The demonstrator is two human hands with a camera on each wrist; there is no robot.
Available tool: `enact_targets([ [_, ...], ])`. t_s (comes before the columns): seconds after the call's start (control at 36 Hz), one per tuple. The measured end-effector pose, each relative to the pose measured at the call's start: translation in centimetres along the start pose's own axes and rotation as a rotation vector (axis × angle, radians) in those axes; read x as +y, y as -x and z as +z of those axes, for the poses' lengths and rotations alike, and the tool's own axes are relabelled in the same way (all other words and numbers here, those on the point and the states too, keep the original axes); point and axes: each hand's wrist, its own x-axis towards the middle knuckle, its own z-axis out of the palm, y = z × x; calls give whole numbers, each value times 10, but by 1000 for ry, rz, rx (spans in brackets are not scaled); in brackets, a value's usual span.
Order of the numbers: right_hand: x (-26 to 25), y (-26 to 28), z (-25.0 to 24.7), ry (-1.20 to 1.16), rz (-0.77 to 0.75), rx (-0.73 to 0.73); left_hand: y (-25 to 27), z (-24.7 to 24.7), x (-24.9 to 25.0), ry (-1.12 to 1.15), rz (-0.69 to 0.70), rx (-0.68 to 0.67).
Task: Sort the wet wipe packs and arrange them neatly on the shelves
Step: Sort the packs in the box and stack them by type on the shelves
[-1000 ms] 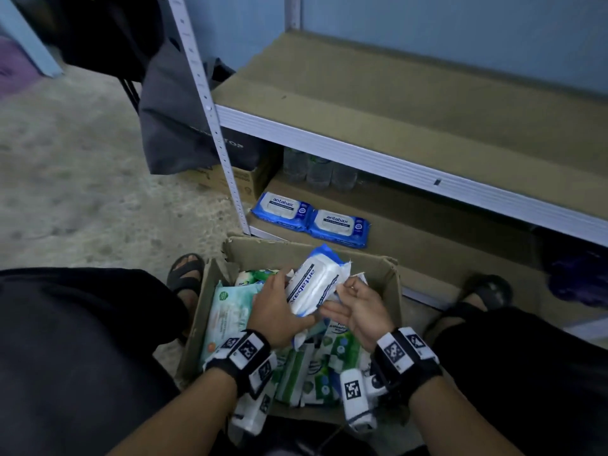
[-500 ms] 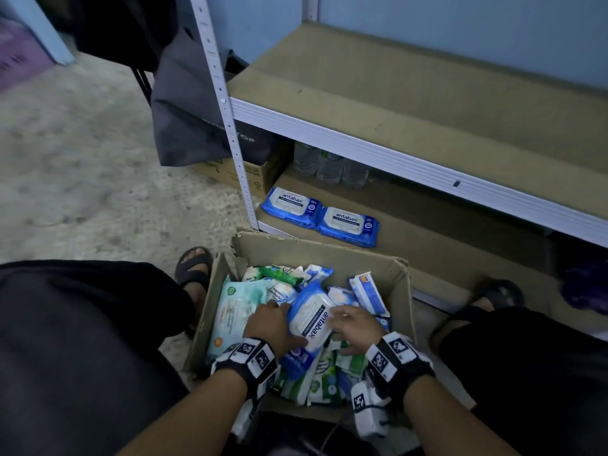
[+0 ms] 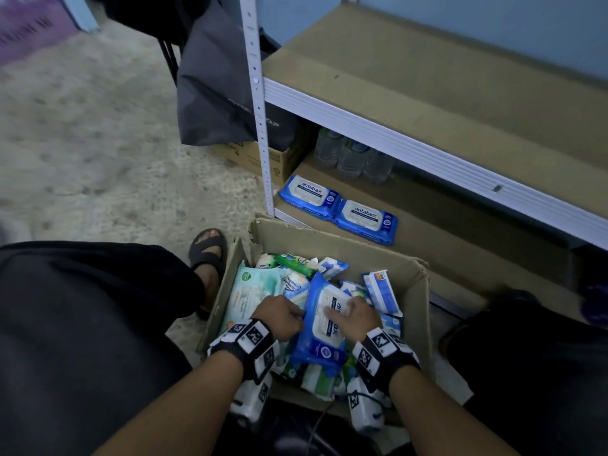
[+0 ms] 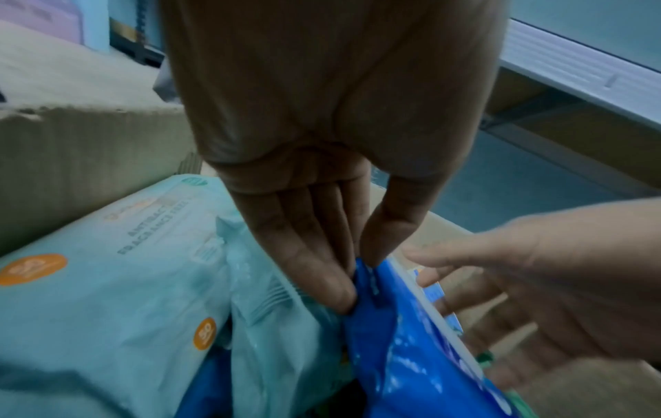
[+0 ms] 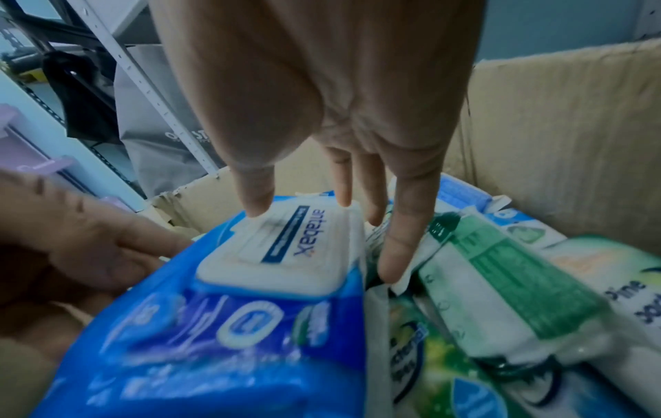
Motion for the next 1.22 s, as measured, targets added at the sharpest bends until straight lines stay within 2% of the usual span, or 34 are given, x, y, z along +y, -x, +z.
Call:
enact_targets([
  [0.06, -4, 1, 8, -32, 37, -30, -1, -1, -2, 104, -28, -51],
  [0.14, -10, 2, 18, -30, 69, -60, -4, -2, -5, 388, -131, -134],
  [0.22, -12, 2, 18, -73, 81, -64, -6, -2, -8, 662, -227, -162],
  [0.44, -12, -2, 12, -157, 161, -25, -4, -2, -1, 749, -212, -148],
  [0.56, -14, 8, -3, -238, 163, -35, -10, -4, 3, 672, -155, -154],
  [0.64, -7, 13, -13, -287, 163, -40, -18, -5, 6, 499, -53, -100],
  [0.72, -3, 13, -22, -299, 135, -30, -32, -5, 7, 255, 57, 90],
  [0.81, 3, 5, -34, -295, 109, -14, -44, -11, 16, 144, 149, 278],
  [0.94, 1, -3, -72, -292, 18, 35, -72, -34, 32, -11, 209, 433],
  [1.06, -13, -11, -113, -215, -81, 122, -92, -50, 39, -217, 227, 544],
  [1.22, -44, -35, -170, 61, -255, 208, -128, -62, 37, -240, 300, 596],
])
